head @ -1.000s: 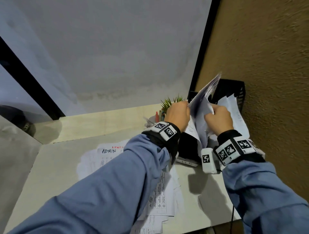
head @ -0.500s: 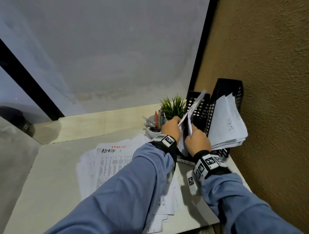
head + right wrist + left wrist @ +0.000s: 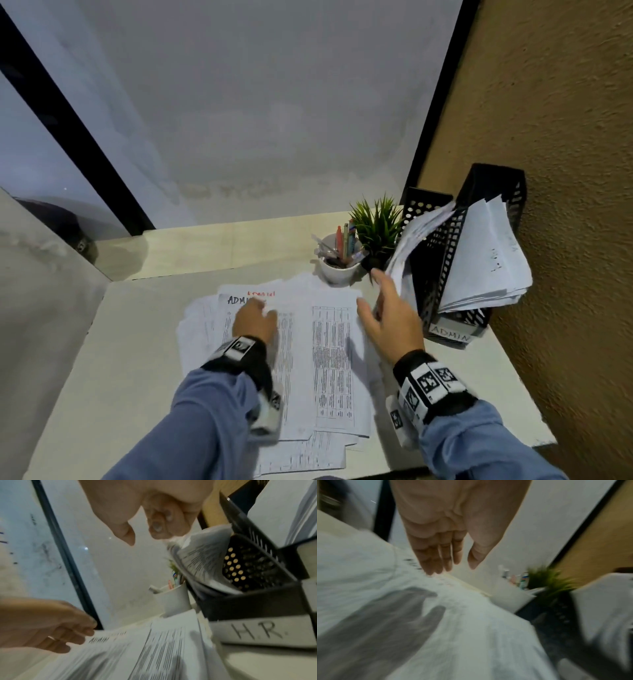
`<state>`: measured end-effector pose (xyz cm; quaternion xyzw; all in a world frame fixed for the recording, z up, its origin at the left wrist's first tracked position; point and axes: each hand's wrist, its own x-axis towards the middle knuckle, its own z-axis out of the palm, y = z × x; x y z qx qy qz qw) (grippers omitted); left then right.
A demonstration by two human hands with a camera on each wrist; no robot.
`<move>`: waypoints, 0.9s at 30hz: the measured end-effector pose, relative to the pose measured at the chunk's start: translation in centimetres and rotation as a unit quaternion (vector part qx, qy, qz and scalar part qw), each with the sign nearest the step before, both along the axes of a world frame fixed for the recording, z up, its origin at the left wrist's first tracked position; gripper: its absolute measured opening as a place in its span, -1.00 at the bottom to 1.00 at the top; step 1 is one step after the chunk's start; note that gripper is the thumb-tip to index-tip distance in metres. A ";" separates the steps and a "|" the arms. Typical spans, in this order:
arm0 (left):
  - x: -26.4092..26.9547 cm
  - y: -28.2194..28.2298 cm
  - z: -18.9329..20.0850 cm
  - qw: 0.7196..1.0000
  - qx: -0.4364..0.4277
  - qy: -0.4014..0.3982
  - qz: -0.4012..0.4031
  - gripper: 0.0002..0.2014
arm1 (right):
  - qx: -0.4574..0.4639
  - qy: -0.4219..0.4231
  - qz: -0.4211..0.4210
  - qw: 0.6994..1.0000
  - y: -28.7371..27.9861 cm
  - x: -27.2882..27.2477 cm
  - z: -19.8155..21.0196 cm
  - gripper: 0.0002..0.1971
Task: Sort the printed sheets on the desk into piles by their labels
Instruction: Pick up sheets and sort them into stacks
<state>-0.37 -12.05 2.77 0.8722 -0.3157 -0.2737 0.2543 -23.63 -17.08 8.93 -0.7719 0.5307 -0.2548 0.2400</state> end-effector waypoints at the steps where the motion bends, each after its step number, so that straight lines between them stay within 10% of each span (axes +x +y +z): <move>1: 1.2 1.5 -1.1 0.998 0.057 -0.015 0.019 -0.53 | 0.001 0.016 0.024 1.000 1.0 0.4 -0.7 -0.58; 9: 1.6 8.7 -5.2 0.984 0.166 -0.034 0.051 -0.30 | 0.290 0.026 -0.005 0.957 5.0 2.9 -7.4 -0.80; 12: 0.7 9.5 -5.6 0.990 0.134 -0.016 0.045 -0.30 | 0.370 -0.063 -0.048 0.926 5.9 3.4 -7.6 -0.56; 22: 0.5 10.1 -6.1 0.984 0.127 0.087 0.092 -0.10 | 0.435 -0.110 -0.085 0.890 6.0 5.9 -9.3 -0.72; 27: 0.7 10.5 -6.3 0.987 0.111 0.073 0.090 -0.34 | 0.435 -0.109 -0.092 0.889 5.4 6.0 -9.9 -0.86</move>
